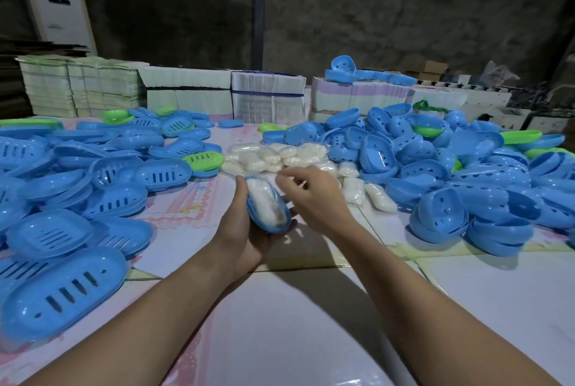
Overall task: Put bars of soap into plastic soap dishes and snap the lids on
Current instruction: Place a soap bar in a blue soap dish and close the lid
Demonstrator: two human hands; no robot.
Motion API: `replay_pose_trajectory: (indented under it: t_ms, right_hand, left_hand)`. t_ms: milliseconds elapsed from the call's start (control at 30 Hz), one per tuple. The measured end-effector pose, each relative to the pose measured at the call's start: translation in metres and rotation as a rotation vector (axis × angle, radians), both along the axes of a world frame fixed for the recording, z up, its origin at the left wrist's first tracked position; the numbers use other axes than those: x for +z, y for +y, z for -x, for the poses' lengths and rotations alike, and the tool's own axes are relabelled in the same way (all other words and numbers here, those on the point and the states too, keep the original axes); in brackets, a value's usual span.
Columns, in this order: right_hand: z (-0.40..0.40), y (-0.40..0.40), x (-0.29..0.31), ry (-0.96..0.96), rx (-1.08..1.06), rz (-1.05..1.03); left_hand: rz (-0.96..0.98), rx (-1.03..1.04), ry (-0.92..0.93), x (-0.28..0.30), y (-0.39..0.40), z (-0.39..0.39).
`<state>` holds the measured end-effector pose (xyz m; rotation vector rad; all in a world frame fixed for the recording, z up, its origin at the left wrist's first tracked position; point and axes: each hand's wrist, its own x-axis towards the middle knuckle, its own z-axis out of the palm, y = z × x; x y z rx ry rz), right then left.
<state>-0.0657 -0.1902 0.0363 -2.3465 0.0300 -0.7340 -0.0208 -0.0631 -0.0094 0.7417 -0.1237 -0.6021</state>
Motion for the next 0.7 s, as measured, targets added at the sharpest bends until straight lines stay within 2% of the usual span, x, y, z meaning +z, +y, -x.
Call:
replay_pose_trajectory:
  t_ms: [100, 200, 267, 400, 567, 700]
  right_hand:
    - [-0.017, -0.041, 0.004, 0.035, -0.266, 0.101]
    - [-0.032, -0.088, 0.006, 0.266, -0.532, 0.318]
    - [-0.038, -0.115, 0.007, 0.391, -0.638, 0.367]
    - [-0.04, -0.151, 0.001, 0.512, -0.707, 0.302]
    - [-0.037, -0.168, -0.007, 0.481, -0.713, 0.338]
    - [-0.041, -0.17, -0.01, 0.55, -0.752, 0.34]
  left_hand:
    - [-0.057, -0.062, 0.018, 0.001, -0.002, 0.005]
    - [-0.12, -0.112, -0.01, -0.002, -0.001, 0.004]
    - [-0.182, -0.155, -0.039, -0.004, 0.0, 0.003]
    - [-0.258, -0.204, -0.087, -0.005, 0.0, 0.001]
    - [-0.273, -0.186, -0.069, -0.006, 0.0, -0.001]
    - [-0.28, -0.175, -0.051, -0.005, 0.0, 0.0]
